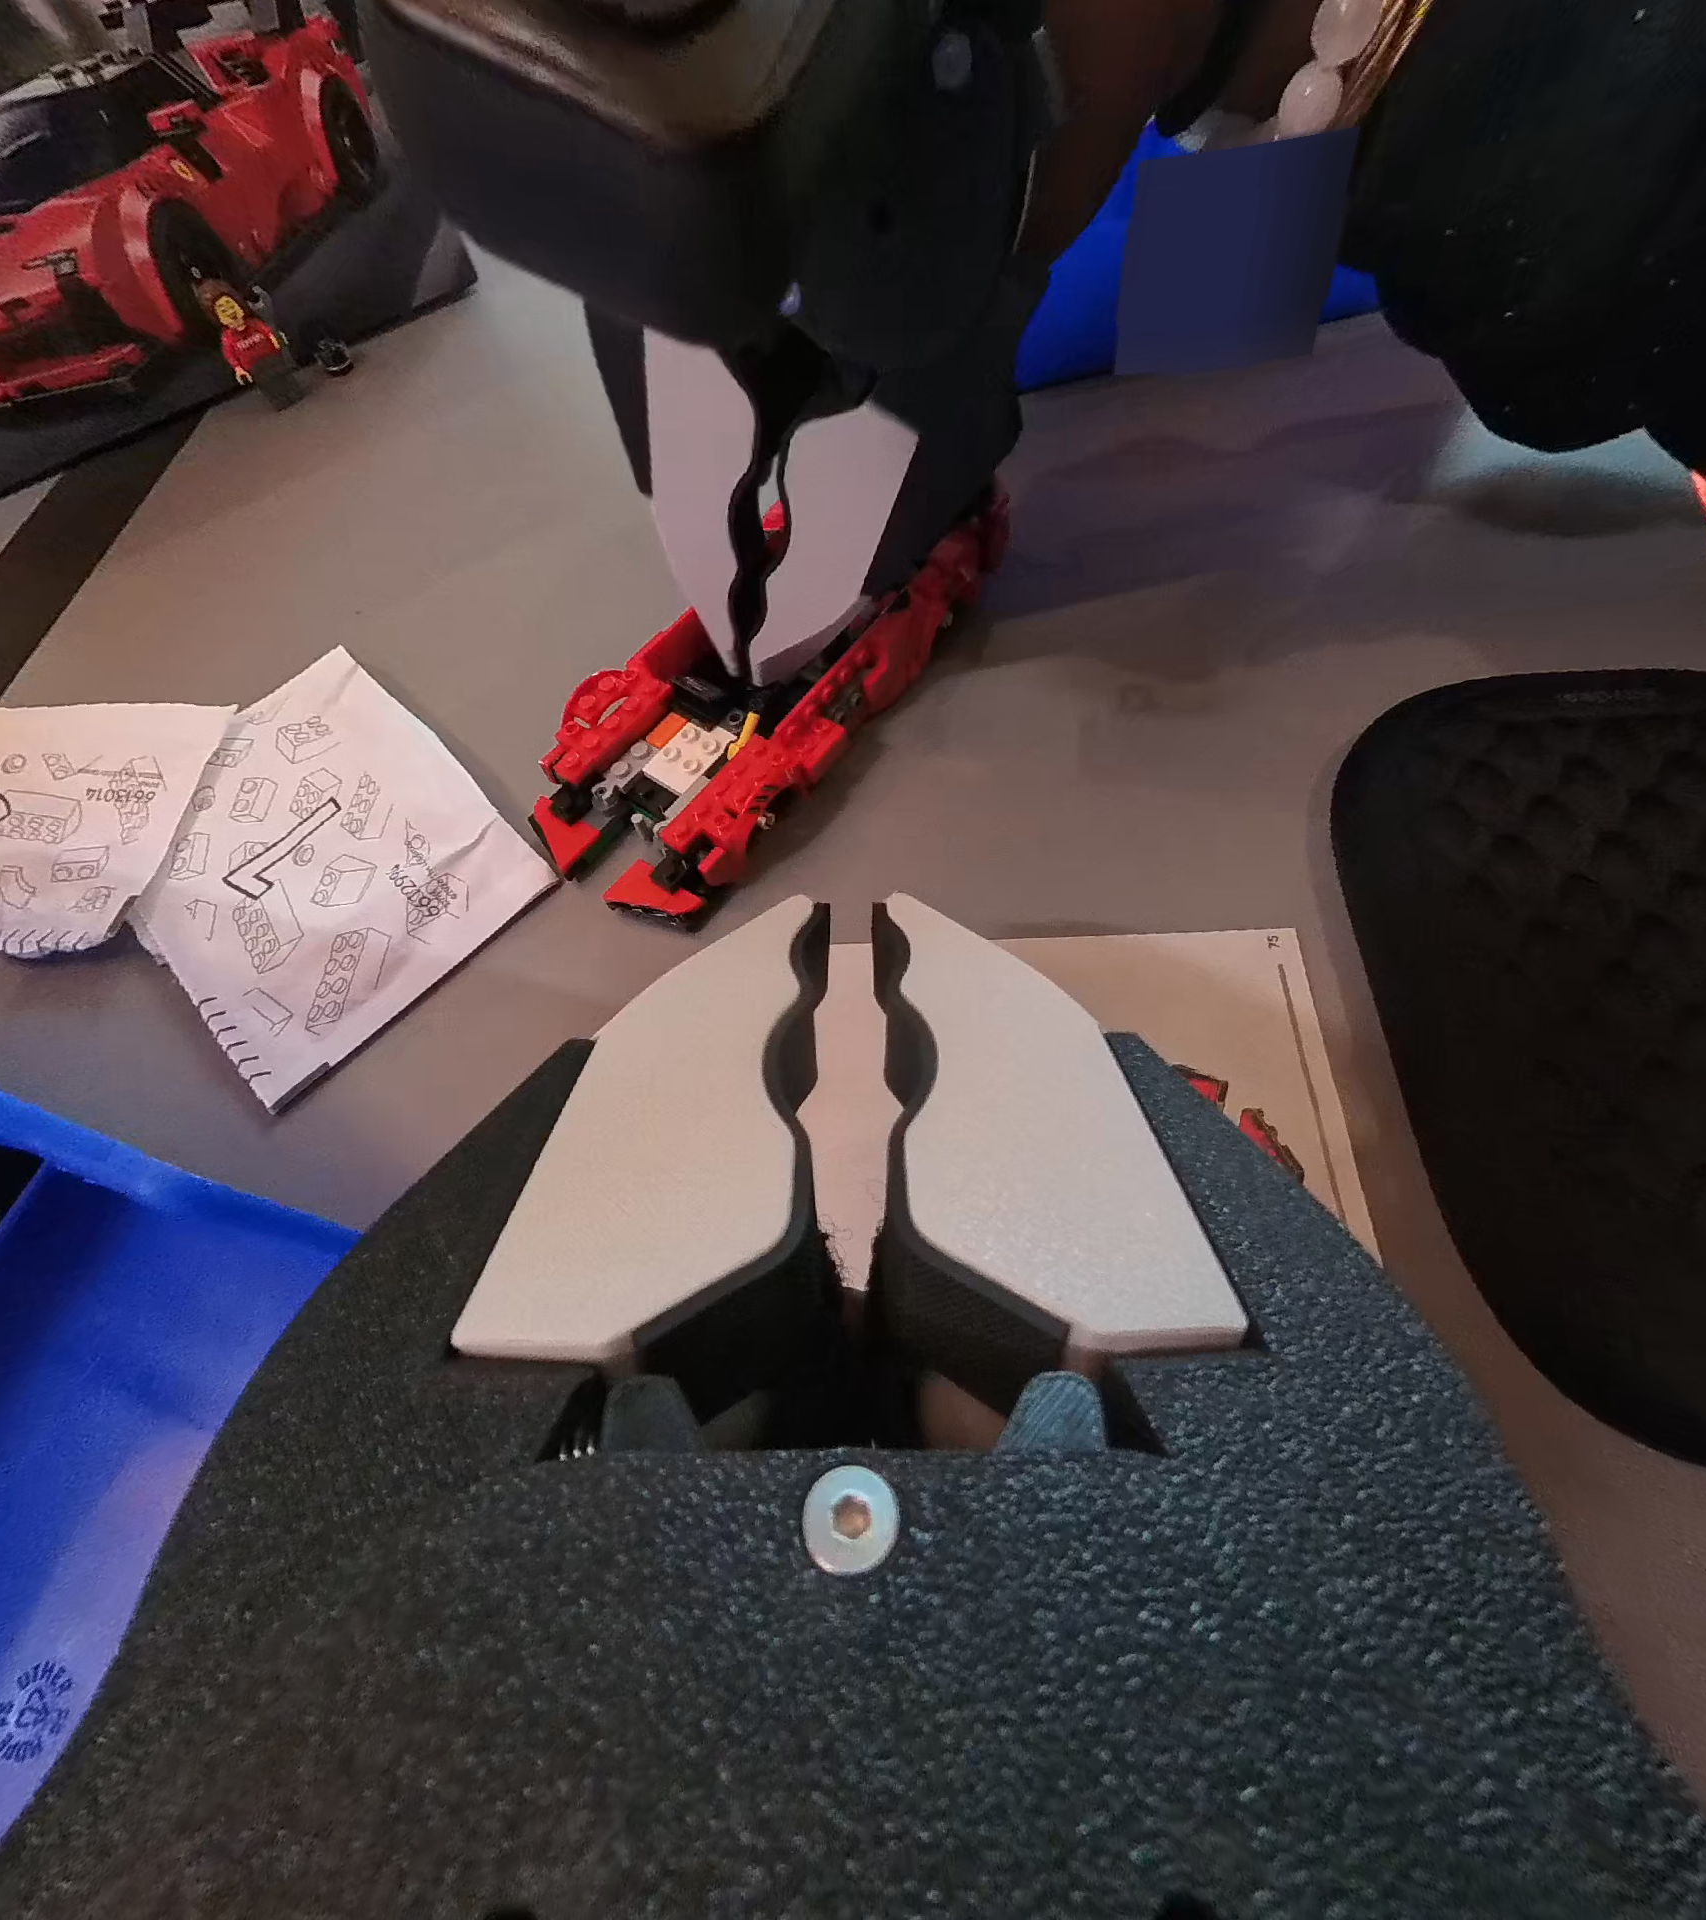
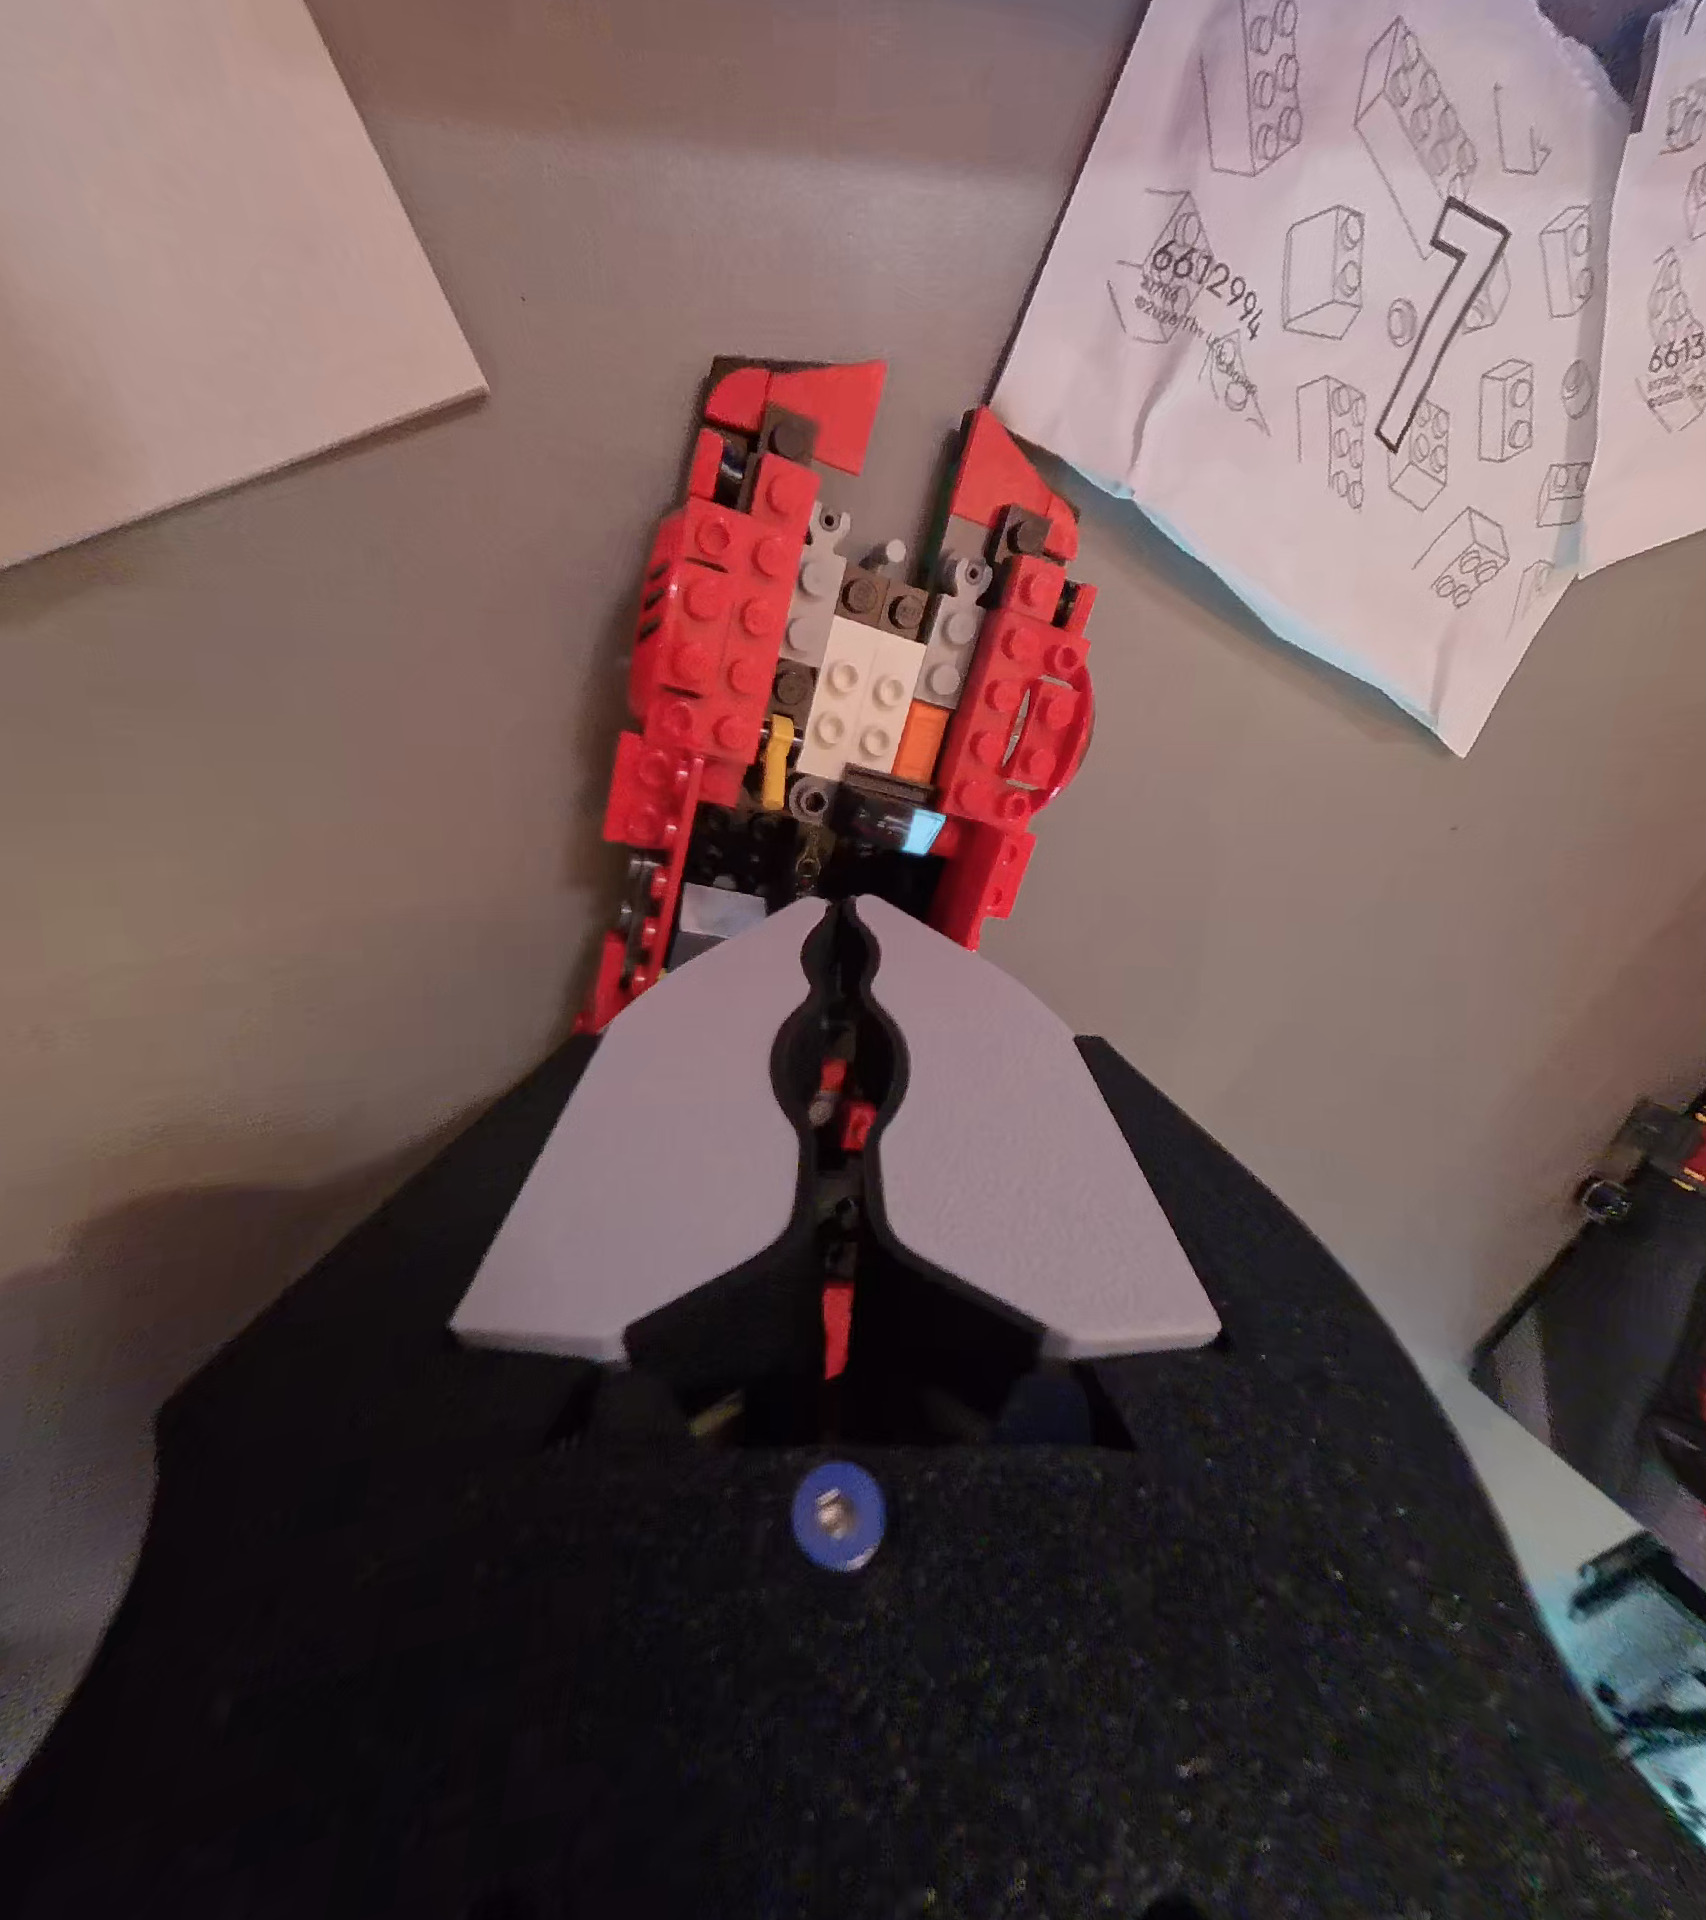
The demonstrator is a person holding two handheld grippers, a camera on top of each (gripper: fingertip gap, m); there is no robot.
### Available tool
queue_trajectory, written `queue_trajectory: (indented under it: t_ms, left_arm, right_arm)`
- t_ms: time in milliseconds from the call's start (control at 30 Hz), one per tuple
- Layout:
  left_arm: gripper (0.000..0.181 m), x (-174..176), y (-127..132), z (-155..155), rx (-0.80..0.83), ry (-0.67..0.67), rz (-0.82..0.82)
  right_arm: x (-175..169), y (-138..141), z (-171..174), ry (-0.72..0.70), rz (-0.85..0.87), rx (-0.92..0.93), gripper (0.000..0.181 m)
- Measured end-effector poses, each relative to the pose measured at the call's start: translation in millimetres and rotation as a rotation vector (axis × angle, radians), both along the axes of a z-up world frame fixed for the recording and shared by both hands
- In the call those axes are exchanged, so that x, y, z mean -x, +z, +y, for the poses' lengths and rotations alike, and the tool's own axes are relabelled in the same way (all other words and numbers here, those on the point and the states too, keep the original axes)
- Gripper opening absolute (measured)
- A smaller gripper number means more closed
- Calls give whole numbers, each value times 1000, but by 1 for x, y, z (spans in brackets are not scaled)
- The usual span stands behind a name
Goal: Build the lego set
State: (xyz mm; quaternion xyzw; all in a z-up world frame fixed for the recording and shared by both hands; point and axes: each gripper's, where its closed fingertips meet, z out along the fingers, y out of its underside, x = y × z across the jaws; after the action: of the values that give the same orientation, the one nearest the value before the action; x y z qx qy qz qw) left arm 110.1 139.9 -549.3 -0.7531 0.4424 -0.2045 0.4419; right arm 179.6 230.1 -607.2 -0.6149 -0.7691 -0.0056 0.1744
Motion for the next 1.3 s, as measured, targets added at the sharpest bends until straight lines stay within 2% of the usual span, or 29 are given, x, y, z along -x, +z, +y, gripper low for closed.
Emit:
queue_trajectory:
  t_ms: [133, 233, 300, 400, 467, 567, 667, 767, 967, 1133, 1300]
  left_arm:
    - [7, 1, 0, 1, 2, 3, -1]
    - [7, 1, 0, 1, 0, 4, 1]
    - [7, 1, 0, 1, -2, 3, 1]
    - [7, 1, 1, 0, -5, 0, 3]
    - [7, 2, 2, 0, -9, 2, 5]
    - [7, 6, 7, 2, -20, 12, 7]
    - [7, 13, 16, 2, -37, 30, 4]
    - [7, 24, 25, -2, -57, 54, 4]
    - [8, 54, 35, -17, -90, 110, 25]
    - [8, 84, 35, -32, -105, 189, 40]
    - [8, 101, 24, -51, -96, 230, 84]
  right_arm:
    - [0, 12, -1, -22, 77, 18, 0]
    - [0, 26, 9, -88, 156, 3, 0]
    - [-3, 30, 14, -165, 182, 73, 26]
    - [-2, 24, 7, -250, 188, 287, 37]
    - [-5, 18, 11, -295, 144, 316, 36]
    - [-7, 11, 17, -316, 77, 269, 24]
    - [-10, 1, 16, -309, -6, 248, 21]
    - [-8, -1, 17, -290, -25, 225, 9]
    - [-4, 5, 15, -230, -19, 219, 8]
    - [5, 17, 1, -137, 11, 215, 8]
    - [16, 33, -20, -59, 59, 227, 8]
